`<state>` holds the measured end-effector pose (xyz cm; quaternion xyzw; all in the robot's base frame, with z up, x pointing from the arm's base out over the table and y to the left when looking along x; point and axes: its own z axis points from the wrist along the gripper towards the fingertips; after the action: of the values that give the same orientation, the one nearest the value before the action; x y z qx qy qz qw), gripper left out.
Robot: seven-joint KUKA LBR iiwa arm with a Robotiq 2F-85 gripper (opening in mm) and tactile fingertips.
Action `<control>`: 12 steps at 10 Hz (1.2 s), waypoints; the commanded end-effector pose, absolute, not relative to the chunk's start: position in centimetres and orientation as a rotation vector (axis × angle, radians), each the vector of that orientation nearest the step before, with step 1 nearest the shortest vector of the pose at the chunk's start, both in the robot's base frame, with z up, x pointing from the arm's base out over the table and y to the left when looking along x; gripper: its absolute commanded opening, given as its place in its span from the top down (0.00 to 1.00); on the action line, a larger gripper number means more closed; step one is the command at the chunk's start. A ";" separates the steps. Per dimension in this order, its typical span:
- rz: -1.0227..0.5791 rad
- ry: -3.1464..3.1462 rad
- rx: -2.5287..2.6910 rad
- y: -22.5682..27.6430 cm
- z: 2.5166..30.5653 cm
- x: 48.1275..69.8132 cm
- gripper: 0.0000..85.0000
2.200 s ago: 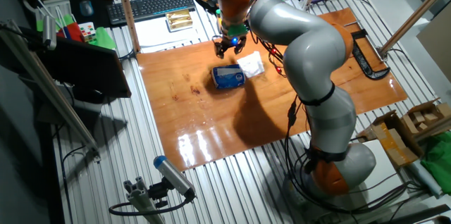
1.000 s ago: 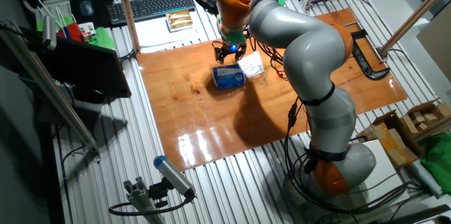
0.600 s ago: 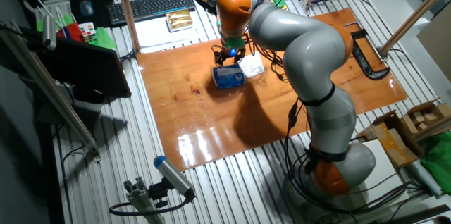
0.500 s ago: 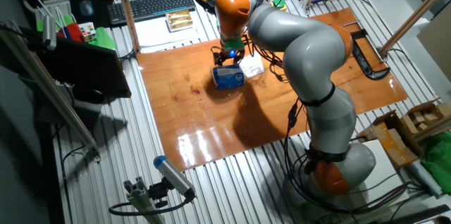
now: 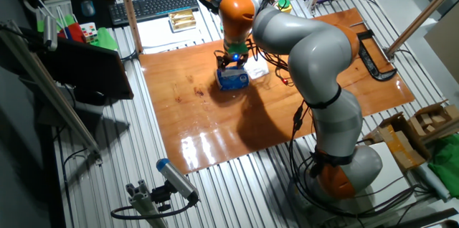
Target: Pull out a napkin
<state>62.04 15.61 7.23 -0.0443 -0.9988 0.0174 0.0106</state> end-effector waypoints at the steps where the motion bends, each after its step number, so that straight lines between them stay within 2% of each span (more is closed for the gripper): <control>1: 0.054 -3.117 -0.136 15.6 7.0 62.0 0.20; 12: 0.040 -3.101 -0.095 15.5 6.5 61.9 0.20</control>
<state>61.87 15.48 6.55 -0.0306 -0.9993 0.0129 0.0193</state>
